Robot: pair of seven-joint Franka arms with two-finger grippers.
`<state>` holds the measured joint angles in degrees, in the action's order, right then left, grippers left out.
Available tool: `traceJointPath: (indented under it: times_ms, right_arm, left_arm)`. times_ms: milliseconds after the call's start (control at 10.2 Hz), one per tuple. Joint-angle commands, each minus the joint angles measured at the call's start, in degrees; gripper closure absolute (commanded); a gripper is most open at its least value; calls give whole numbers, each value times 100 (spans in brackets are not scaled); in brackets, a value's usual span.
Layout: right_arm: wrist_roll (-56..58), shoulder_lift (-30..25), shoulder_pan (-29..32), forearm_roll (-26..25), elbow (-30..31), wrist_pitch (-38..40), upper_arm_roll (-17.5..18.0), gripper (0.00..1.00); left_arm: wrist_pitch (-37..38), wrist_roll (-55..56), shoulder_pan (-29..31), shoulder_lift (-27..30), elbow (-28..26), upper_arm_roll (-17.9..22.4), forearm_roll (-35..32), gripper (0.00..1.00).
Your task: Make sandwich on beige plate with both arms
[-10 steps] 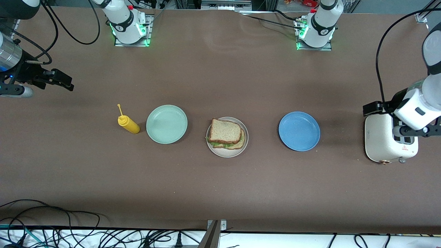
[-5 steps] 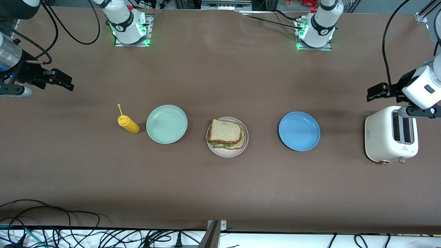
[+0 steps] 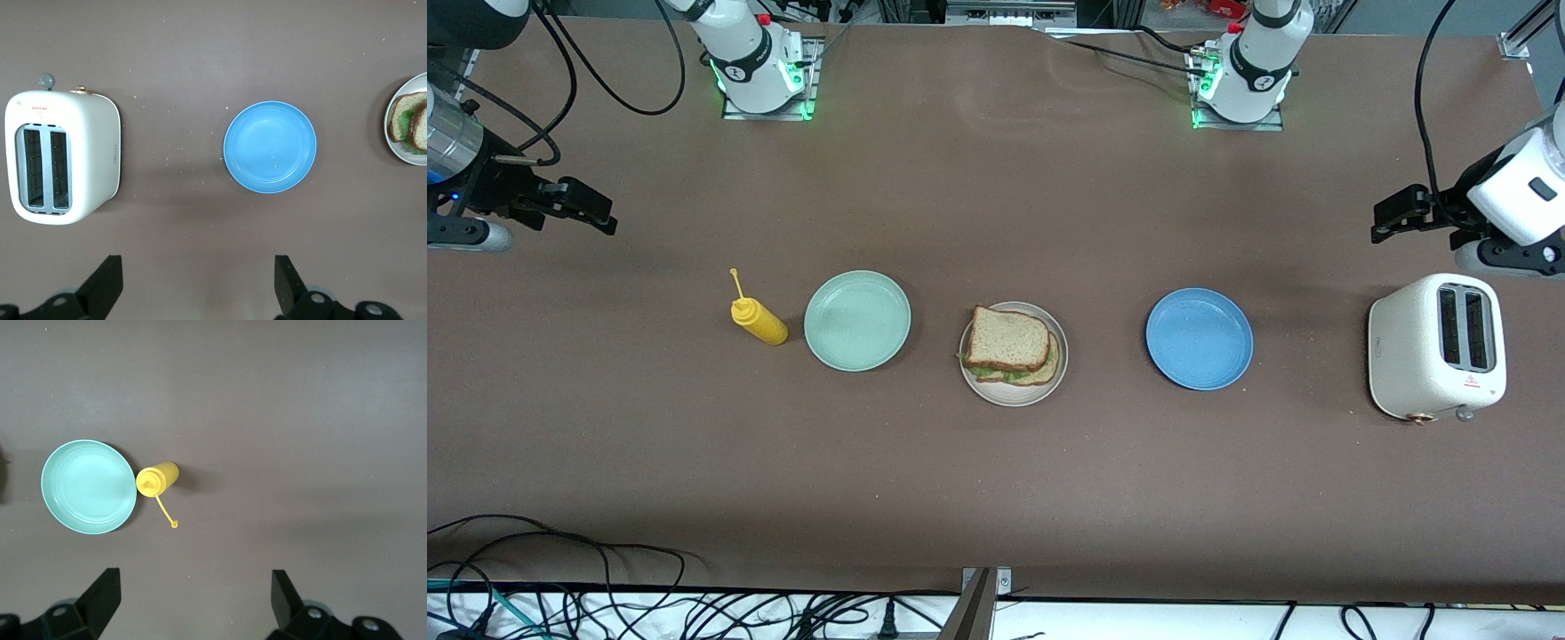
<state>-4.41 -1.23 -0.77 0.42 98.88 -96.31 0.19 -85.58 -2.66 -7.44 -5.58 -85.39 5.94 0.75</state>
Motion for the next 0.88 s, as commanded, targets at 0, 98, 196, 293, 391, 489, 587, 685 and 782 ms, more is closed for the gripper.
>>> traceJointPath:
  times_ms: [0,98,196,293,391,489,587,685,782]
  right_arm:
    - [28,-1,25,64,-88,42,16,0]
    - [28,8,25,55,-114,33,24,0]
    - [37,34,25,55,-141,42,16,0]
    - [37,69,25,64,-202,76,16,0]
    - [37,70,25,64,-202,77,16,0]
    - [37,70,25,64,-202,77,24,0]
    - [37,70,25,64,-202,86,24,0]
    - [37,78,25,64,-202,77,24,0]
    - [37,70,25,81,-202,86,24,0]
  left_arm:
    - [-46,-120,111,259,-188,-102,-127,0]
    - [-38,-103,111,285,-223,-111,-119,0]
    - [-46,-103,111,355,-319,-111,-119,0]
    - [-46,-103,111,356,-311,-111,-110,0]
    - [-46,-103,111,347,-311,-111,-101,0]
    - [-38,-146,103,330,-285,-111,-101,0]
    - [-37,-155,103,321,-276,-111,-101,0]
    - [-46,-164,103,303,-267,-111,-101,0]
    - [-46,-164,103,294,-259,-102,-101,0]
